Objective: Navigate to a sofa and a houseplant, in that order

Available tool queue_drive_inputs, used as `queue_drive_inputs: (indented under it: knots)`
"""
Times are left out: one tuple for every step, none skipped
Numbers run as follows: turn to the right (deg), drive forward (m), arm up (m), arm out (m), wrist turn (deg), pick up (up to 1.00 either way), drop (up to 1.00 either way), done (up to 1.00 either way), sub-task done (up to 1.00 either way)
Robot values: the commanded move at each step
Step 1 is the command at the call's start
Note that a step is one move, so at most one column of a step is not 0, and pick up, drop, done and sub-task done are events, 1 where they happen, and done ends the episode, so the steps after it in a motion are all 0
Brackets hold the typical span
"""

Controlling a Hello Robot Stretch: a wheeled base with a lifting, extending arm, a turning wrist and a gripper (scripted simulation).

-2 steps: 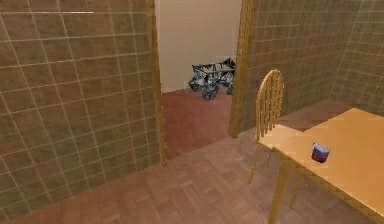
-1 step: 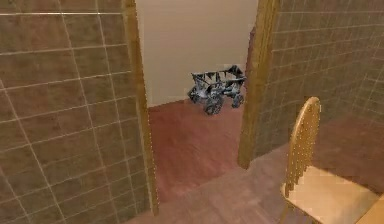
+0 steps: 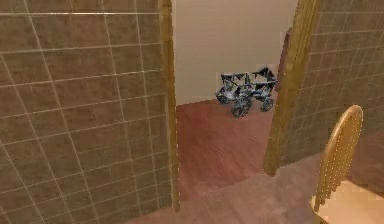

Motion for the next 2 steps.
queue_drive_inputs:
  knots:
    - [0.0, 0.80, 0.00, 0.00, 0.0, 0.00, 0.00, 0.00, 0.00]
    - [30.0, 0.00, 0.00, 0.00, 0.0, 0.00, 0.00, 0.00, 0.00]
